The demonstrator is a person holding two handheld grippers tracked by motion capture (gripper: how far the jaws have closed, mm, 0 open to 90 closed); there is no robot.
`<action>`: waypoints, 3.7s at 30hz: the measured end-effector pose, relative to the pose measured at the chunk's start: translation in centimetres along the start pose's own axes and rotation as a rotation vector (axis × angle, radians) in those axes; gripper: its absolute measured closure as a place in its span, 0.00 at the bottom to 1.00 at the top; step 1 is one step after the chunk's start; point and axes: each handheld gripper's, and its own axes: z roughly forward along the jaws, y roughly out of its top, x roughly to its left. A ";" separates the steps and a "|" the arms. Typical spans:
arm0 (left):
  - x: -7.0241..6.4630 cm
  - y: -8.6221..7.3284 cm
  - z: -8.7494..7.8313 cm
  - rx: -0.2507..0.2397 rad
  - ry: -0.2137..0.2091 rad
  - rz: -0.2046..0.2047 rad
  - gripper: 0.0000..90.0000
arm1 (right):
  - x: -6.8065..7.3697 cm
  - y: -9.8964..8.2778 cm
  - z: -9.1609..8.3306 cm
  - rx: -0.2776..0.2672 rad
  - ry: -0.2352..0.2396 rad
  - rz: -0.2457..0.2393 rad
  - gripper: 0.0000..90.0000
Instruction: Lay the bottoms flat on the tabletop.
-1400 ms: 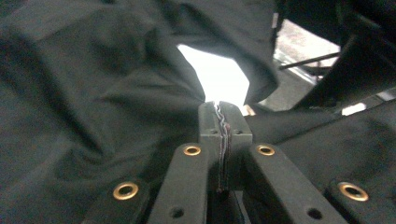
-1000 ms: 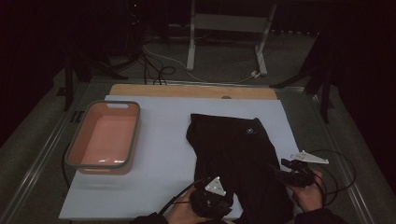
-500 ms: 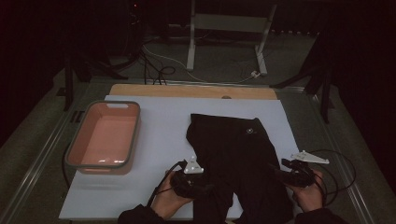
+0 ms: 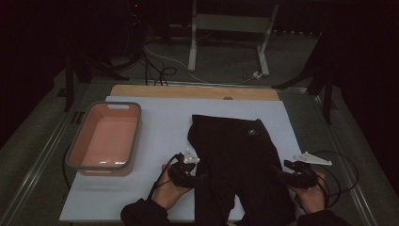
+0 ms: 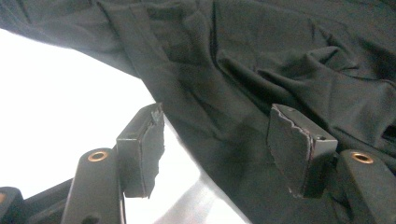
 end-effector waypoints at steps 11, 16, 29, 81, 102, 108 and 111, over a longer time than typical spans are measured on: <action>-0.2 0.1 1.0 0.037 -0.006 -0.016 0.53 | 0.0 0.0 0.0 0.000 0.006 0.000 0.37; -0.2 0.0 1.0 0.054 -0.049 -0.029 0.80 | 0.1 0.0 0.0 0.000 0.005 0.001 0.37; -0.4 -1.4 -1.6 0.018 -0.090 -0.025 0.99 | 0.0 0.0 0.0 0.000 0.004 0.002 0.37; -7.4 0.1 2.8 0.034 -0.239 0.124 0.67 | -0.7 -0.2 0.3 0.013 -0.010 0.006 0.37; -8.1 0.3 0.3 -0.049 -0.257 0.172 0.49 | -2.2 0.0 1.7 0.036 -0.074 0.034 0.39; -5.7 0.0 -1.9 -0.107 -0.176 0.119 0.39 | -2.2 0.0 2.4 0.067 -0.110 0.001 0.47; -4.3 -0.4 -2.8 -0.122 -0.139 0.083 0.39 | -2.2 0.1 2.8 0.078 -0.123 0.000 0.51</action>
